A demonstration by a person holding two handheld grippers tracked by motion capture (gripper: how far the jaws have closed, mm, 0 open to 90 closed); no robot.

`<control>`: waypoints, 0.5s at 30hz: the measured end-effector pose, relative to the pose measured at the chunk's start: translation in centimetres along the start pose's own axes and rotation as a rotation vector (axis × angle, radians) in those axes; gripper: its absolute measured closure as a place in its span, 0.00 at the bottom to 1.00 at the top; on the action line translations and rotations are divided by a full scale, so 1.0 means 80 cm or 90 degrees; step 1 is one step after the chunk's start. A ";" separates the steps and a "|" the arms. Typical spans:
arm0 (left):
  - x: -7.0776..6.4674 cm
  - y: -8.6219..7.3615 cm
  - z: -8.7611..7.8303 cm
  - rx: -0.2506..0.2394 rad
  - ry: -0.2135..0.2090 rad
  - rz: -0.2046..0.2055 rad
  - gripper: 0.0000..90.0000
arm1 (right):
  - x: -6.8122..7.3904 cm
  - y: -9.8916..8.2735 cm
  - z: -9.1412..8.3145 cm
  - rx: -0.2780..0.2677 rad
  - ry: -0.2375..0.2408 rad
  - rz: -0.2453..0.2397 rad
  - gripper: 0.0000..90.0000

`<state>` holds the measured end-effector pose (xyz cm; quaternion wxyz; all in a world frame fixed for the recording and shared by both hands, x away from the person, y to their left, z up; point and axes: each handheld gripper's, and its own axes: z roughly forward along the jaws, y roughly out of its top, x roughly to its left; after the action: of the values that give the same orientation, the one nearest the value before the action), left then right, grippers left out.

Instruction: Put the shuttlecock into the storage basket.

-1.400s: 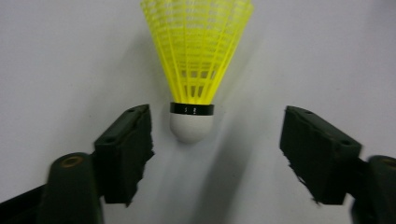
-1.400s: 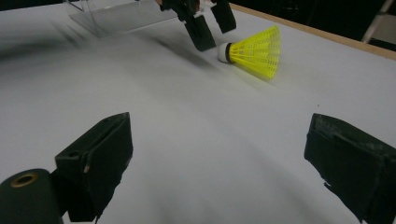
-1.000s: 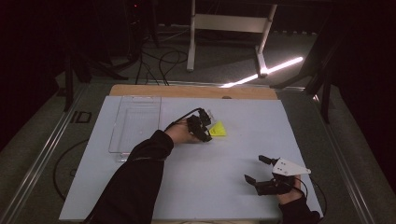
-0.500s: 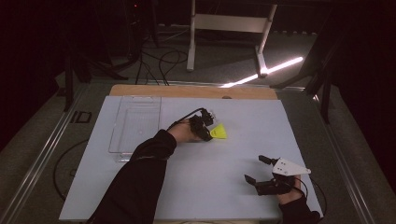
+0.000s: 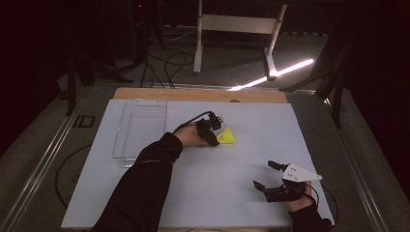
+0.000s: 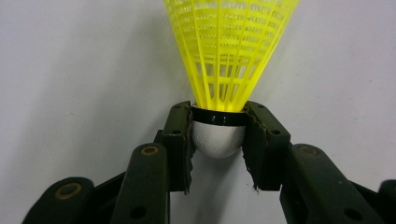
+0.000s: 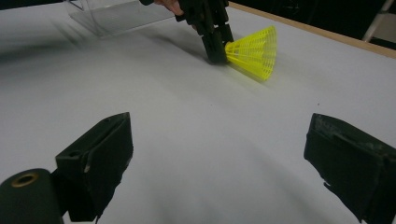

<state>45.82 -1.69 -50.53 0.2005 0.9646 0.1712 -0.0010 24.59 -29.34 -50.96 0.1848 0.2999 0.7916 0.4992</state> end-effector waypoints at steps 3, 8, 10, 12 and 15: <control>-0.001 0.000 -0.007 0.004 -0.008 0.002 0.72 | 0.000 0.000 0.000 0.000 -0.001 0.001 0.09; -0.006 0.000 -0.021 0.008 -0.013 0.004 0.72 | 0.000 0.000 0.000 -0.001 -0.004 0.001 0.09; -0.007 0.001 -0.029 0.001 -0.012 0.006 0.72 | -0.001 0.000 0.000 0.001 -0.004 0.002 0.09; -0.008 0.001 -0.037 -0.004 -0.014 0.007 0.72 | 0.000 0.000 0.000 0.001 -0.003 0.001 0.09; -0.010 0.002 -0.048 -0.005 -0.015 0.009 0.72 | 0.000 0.001 0.001 0.001 -0.004 -0.001 0.09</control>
<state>44.86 -0.58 -46.88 0.2065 0.9649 0.1616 -0.0104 24.62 -29.29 -50.94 0.1874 0.3010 0.7918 0.4974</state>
